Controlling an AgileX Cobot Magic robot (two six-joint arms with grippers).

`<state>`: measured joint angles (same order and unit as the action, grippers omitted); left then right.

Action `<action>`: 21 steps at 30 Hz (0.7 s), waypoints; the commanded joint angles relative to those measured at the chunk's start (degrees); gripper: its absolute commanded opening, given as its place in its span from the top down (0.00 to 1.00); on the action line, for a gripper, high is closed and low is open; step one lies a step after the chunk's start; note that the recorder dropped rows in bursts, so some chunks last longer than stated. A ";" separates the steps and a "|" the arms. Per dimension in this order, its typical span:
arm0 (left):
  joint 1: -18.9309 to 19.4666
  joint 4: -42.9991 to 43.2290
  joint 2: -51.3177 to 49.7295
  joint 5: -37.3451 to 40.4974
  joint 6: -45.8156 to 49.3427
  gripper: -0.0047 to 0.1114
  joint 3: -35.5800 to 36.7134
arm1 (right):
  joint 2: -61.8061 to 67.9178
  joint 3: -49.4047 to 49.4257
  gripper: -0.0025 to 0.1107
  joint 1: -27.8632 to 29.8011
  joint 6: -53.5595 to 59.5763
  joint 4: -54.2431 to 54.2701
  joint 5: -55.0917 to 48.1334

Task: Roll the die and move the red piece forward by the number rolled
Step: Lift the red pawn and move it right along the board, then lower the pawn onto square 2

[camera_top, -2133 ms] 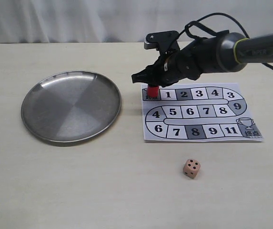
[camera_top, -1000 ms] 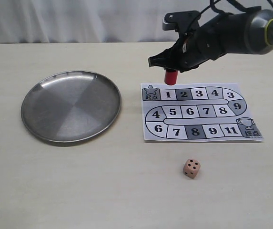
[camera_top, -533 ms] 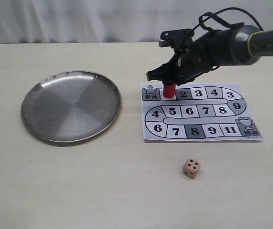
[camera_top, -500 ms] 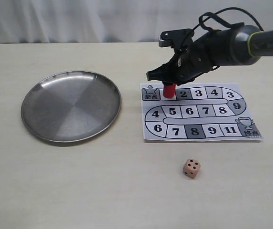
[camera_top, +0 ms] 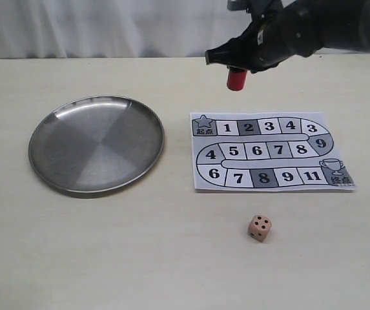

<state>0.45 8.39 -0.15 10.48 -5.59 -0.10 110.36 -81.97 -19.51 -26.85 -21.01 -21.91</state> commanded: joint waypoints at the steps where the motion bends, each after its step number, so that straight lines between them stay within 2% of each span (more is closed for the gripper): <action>1: -0.48 -0.11 0.15 -0.55 -0.05 0.96 0.10 | -1.05 0.04 0.94 1.00 -0.11 -1.54 -0.70; 7: -0.48 -0.11 0.15 -0.55 -0.05 0.96 0.10 | 1.72 1.72 0.94 3.56 -1.48 -0.88 -0.32; 21: -0.48 -0.11 0.15 -0.55 -0.05 0.96 0.10 | 10.64 2.89 0.94 4.82 -1.48 -0.47 0.36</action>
<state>0.45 8.39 -0.15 10.48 -5.59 -0.10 120.13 -79.23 -15.12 -28.13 -21.93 -21.08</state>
